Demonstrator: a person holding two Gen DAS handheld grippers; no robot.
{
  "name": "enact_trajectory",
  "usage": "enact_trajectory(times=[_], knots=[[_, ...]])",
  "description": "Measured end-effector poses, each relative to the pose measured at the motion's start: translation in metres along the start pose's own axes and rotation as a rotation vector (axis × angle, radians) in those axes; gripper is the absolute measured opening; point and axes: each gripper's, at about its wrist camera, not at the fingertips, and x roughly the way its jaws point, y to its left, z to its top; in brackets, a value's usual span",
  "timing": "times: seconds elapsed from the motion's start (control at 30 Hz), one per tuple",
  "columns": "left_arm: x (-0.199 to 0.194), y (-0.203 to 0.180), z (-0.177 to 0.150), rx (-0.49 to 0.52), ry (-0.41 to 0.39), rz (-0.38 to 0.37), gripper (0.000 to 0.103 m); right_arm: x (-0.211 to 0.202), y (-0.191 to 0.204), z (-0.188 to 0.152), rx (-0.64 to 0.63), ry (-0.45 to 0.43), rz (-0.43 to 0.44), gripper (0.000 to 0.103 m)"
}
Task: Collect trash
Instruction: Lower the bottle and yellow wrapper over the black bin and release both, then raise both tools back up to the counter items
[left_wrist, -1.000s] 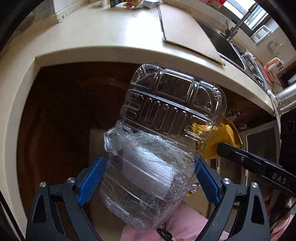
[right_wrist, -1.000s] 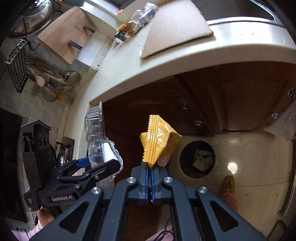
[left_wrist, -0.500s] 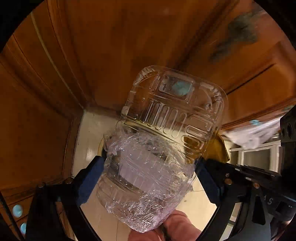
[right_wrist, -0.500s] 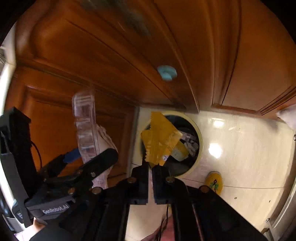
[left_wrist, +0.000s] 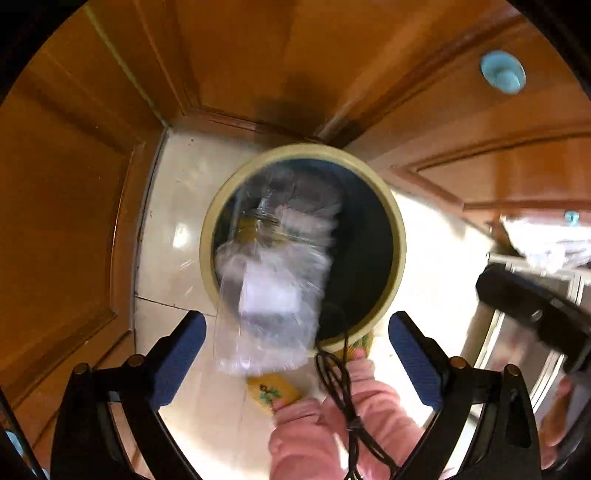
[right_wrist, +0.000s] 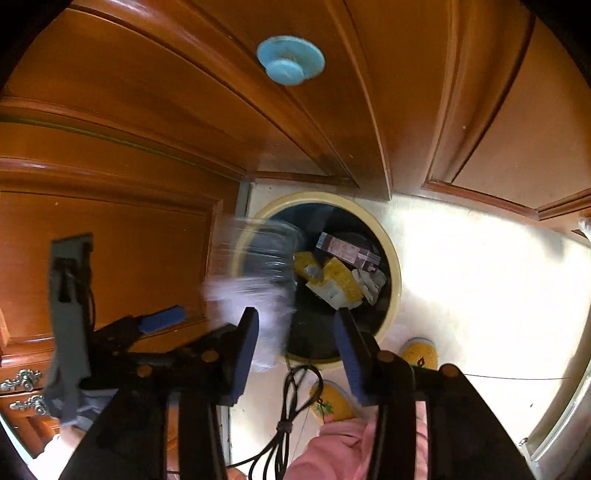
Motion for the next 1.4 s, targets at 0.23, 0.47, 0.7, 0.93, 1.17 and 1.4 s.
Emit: enact_trajectory(times=[0.23,0.47,0.7,0.93,1.17,1.4], knots=[[-0.007,0.009,0.001,-0.024,0.049,-0.038,0.102,-0.011,0.014,0.001,0.007,0.001,0.002,0.043],[-0.067,-0.009,-0.009,-0.010,0.025,-0.043,0.102,-0.048,0.029,-0.011,0.021,0.003,0.010,0.043],[-0.189,-0.031,-0.038,0.002,-0.094,-0.015,0.102,-0.141,0.065,-0.024,-0.005,-0.074,0.032,0.043],[-0.335,-0.061,-0.067,0.048,-0.321,0.023,0.102,-0.251,0.117,-0.036,-0.088,-0.194,0.061,0.043],[-0.467,-0.087,-0.092,0.072,-0.581,0.044,0.102,-0.360,0.174,-0.047,-0.162,-0.363,0.093,0.043],[-0.562,-0.103,-0.098,0.094,-0.818,0.040,0.102,-0.452,0.224,-0.051,-0.267,-0.545,0.111,0.043]])
